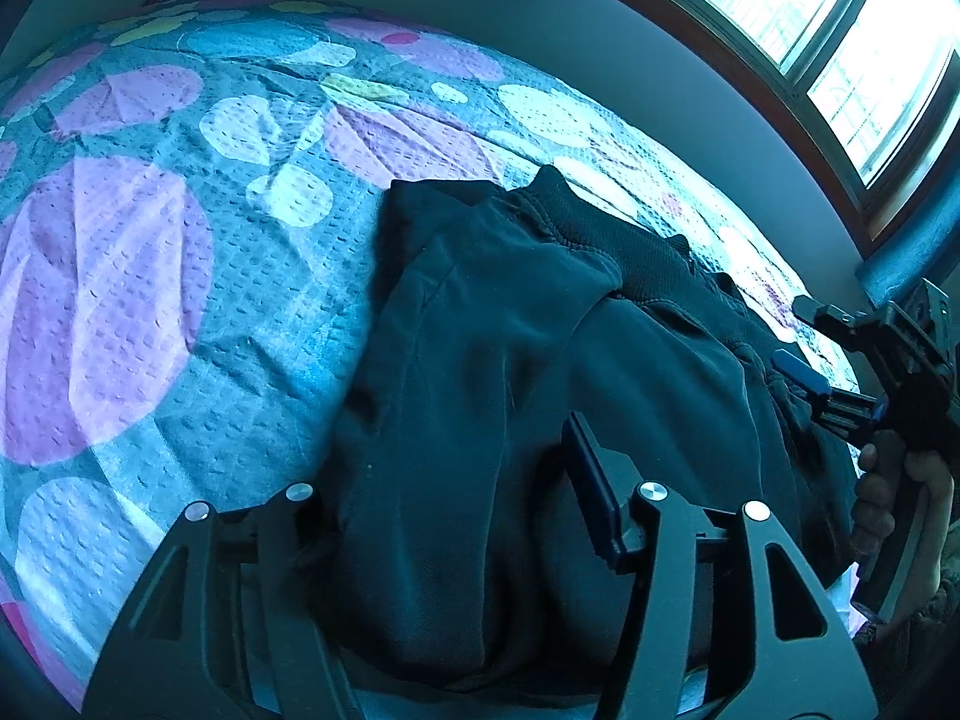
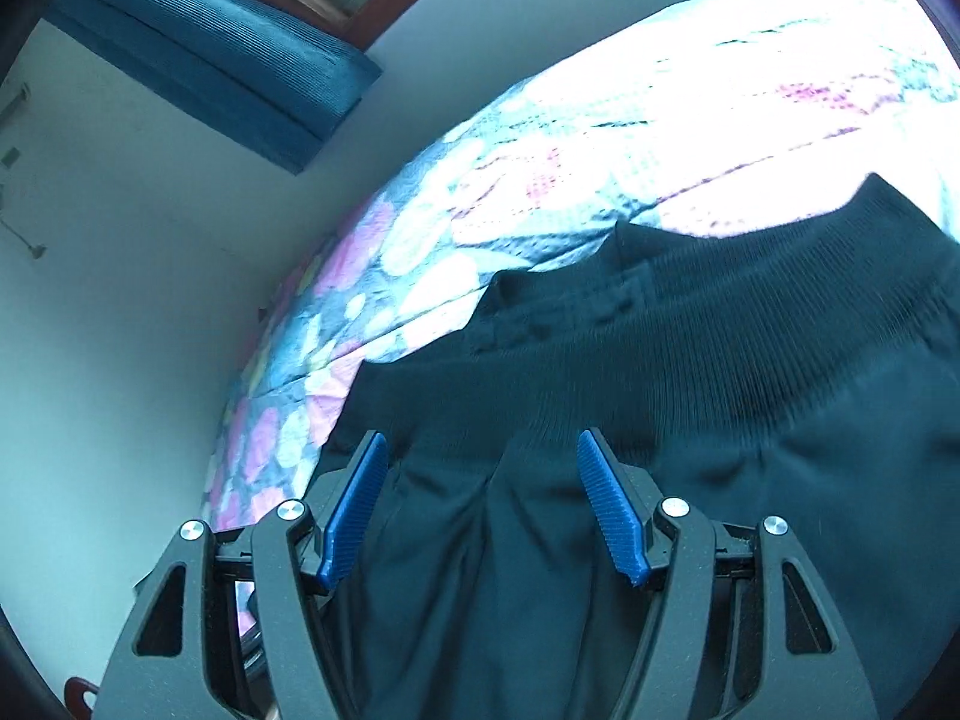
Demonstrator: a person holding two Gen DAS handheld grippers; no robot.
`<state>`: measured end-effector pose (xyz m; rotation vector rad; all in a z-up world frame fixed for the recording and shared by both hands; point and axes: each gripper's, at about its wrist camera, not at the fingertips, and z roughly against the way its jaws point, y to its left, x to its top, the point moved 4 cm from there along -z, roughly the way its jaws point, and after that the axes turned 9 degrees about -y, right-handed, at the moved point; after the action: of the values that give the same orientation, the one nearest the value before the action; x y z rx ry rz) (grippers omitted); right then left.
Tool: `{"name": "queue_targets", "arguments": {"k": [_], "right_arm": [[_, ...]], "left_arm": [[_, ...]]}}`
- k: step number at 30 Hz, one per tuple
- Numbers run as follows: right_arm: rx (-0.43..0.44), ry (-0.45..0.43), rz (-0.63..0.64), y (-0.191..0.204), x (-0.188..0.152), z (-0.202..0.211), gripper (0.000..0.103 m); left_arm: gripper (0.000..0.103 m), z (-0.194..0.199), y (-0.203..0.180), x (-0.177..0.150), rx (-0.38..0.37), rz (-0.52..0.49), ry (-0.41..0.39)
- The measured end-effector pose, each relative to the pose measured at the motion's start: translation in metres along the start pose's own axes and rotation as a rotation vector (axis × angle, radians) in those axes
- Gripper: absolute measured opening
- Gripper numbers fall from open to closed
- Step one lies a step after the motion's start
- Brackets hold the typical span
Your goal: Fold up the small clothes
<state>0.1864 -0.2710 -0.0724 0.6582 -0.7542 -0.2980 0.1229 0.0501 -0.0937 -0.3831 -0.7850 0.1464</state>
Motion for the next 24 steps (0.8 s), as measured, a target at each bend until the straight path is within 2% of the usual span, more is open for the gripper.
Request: {"name": "queue_targets", "arguments": {"k": [2, 4, 7, 10, 13, 17, 19, 21, 24], "right_arm": [[-0.032, 0.071, -0.032, -0.012, -0.004, -0.024, 0.066], [-0.029, 0.085, -0.040, -0.021, -0.006, -0.034, 0.066], [0.000, 0.059, -0.065, -0.017, -0.001, -0.018, 0.065], [0.024, 0.037, -0.030, -0.006, -0.009, 0.013, 0.065], [0.072, 0.034, 0.009, 0.007, -0.038, 0.050, 0.065], [0.127, 0.080, 0.025, 0.017, -0.095, 0.083, 0.066], [0.080, 0.108, 0.052, 0.018, -0.119, 0.084, 0.066], [0.060, 0.121, 0.071, 0.012, -0.132, 0.074, 0.067], [0.125, 0.071, 0.030, 0.003, -0.134, 0.066, 0.071]], "left_arm": [[0.057, -0.001, 0.000, 0.000, 0.001, -0.004, 0.002], [0.058, -0.003, -0.001, -0.001, 0.011, -0.012, 0.016], [0.060, -0.002, -0.002, 0.002, 0.003, -0.024, 0.008], [0.062, -0.006, 0.000, 0.001, -0.003, -0.011, 0.021], [0.062, -0.006, -0.001, 0.002, -0.005, -0.017, 0.012], [0.062, -0.007, 0.000, 0.002, 0.001, -0.012, 0.011], [0.057, -0.008, -0.001, 0.002, 0.020, -0.019, 0.007], [0.047, -0.009, 0.000, 0.002, 0.049, -0.024, 0.006], [0.027, -0.006, 0.003, 0.003, 0.062, -0.004, 0.004]]}}
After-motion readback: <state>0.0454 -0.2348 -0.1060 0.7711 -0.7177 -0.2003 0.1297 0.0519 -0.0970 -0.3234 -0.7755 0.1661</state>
